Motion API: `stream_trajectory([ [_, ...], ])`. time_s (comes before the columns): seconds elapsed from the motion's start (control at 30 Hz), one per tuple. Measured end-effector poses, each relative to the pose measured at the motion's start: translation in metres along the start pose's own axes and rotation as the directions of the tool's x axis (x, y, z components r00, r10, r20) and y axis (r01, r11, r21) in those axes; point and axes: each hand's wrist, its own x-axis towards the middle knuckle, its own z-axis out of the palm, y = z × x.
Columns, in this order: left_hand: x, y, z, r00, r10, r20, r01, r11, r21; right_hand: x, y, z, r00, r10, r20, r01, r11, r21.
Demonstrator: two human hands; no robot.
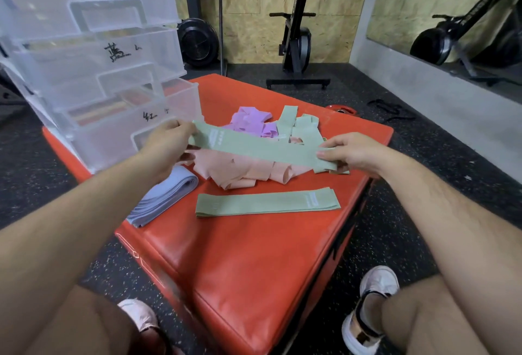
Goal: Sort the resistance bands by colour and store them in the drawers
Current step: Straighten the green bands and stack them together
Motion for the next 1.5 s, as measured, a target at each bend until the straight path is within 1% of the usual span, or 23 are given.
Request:
stream_trajectory([
  [0.1, -0.008, -0.017, -0.001, 0.999, -0.032, 0.024, 0.028, 0.989, 0.148, -0.013, 0.006, -0.007, 0.998, 0.055, 0.040, -0.060, 0.990, 0.129],
  [0.17, -0.016, -0.027, -0.003, 0.998, -0.042, 0.039, 0.031, 0.966, 0.258, -0.019, 0.011, -0.009, 0.998, 0.059, 0.035, -0.062, 0.994, 0.095],
  [0.3, -0.035, -0.043, -0.007, 0.998, -0.049, 0.031, 0.029, 0.888, 0.458, -0.023, 0.024, -0.003, 0.998, 0.057, -0.020, -0.059, 0.993, -0.100],
  [0.4, -0.044, -0.058, -0.007, 0.995, -0.056, 0.085, 0.002, 0.848, 0.529, -0.027, 0.031, 0.010, 0.998, 0.055, -0.042, -0.065, 0.955, -0.289],
  [0.47, -0.045, -0.070, -0.009, 0.988, -0.092, 0.121, 0.006, 0.818, 0.576, -0.032, 0.033, 0.019, 0.998, 0.039, -0.049, -0.056, 0.914, -0.401],
  [0.57, -0.043, -0.081, -0.010, 0.983, -0.116, 0.145, 0.007, 0.804, 0.595, -0.035, 0.035, 0.027, 0.998, 0.018, -0.052, -0.041, 0.871, -0.489],
  [0.77, -0.040, -0.087, -0.010, 0.992, -0.042, 0.119, -0.034, 0.819, 0.573, -0.032, 0.039, 0.033, 0.996, 0.001, -0.092, -0.045, 0.878, -0.476],
  [0.83, -0.039, -0.089, -0.011, 0.992, -0.017, 0.124, -0.059, 0.810, 0.584, -0.033, 0.041, 0.033, 0.995, -0.004, -0.097, -0.042, 0.883, -0.468],
  [1.03, -0.036, -0.094, -0.011, 0.985, 0.047, 0.168, -0.149, 0.734, 0.662, -0.035, 0.042, 0.037, 0.995, -0.041, -0.089, -0.009, 0.862, -0.506],
  [1.17, -0.035, -0.094, -0.009, 0.971, 0.104, 0.215, -0.232, 0.614, 0.755, -0.036, 0.041, 0.039, 0.996, -0.046, -0.071, -0.002, 0.822, -0.570],
  [1.23, -0.032, -0.091, -0.007, 0.969, 0.087, 0.229, -0.237, 0.568, 0.788, -0.035, 0.039, 0.038, 0.997, -0.028, -0.069, -0.017, 0.812, -0.584],
  [1.3, -0.028, -0.086, -0.005, 0.967, 0.100, 0.232, -0.249, 0.536, 0.807, -0.033, 0.036, 0.035, 0.998, -0.017, -0.068, -0.027, 0.808, -0.588],
  [1.4, -0.024, -0.075, 0.004, 0.962, 0.156, 0.222, -0.271, 0.507, 0.818, -0.023, 0.028, 0.032, 0.993, -0.071, -0.093, 0.001, 0.800, -0.601],
  [1.5, -0.020, -0.061, 0.027, 0.950, 0.194, 0.244, -0.310, 0.523, 0.794, -0.011, 0.022, 0.030, 0.984, -0.125, -0.123, 0.030, 0.813, -0.582],
])
